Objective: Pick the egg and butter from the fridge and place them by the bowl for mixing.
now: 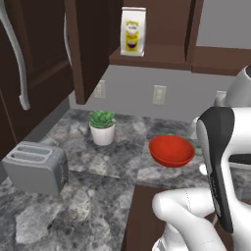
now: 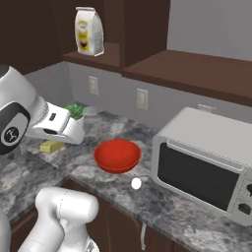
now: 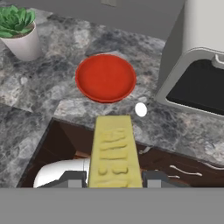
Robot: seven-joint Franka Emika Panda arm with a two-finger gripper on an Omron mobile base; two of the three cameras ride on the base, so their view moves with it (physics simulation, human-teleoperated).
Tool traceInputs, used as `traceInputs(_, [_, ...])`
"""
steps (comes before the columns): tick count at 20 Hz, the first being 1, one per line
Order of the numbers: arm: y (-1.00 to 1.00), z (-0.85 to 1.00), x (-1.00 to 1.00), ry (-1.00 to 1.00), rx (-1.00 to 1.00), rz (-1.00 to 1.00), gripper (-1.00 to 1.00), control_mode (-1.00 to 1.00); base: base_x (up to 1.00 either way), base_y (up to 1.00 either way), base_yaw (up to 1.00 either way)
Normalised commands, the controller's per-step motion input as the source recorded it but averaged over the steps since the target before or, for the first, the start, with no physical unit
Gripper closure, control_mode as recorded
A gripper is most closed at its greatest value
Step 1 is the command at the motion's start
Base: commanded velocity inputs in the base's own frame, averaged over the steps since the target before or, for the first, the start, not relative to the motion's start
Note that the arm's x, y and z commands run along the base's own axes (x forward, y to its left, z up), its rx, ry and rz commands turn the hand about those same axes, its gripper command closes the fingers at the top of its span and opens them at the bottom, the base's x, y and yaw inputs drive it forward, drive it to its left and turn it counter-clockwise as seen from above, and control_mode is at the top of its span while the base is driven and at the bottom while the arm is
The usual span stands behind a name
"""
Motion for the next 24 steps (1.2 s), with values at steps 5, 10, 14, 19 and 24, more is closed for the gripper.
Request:
traceInputs(5, [0.00,0.00,0.00,0.00,0.00,0.00,1.00,1.00,0.67,0.15,0.13])
traceInputs(10, [0.00,0.00,0.00,0.00,0.00,0.00,1.00,1.00,0.47,0.17,0.08])
traceInputs(14, [0.00,0.00,0.00,0.00,0.00,0.00,1.00,-1.00,0.00,0.00,0.00])
traceInputs(19, [-0.80,-0.27,0.00,0.02,0.03,0.22,1.00,-1.00,0.00,0.00,0.00])
traceInputs(24, [-0.58,-0.80,0.02,0.11,0.00,0.23,1.00,-1.00,0.00,0.00,0.00])
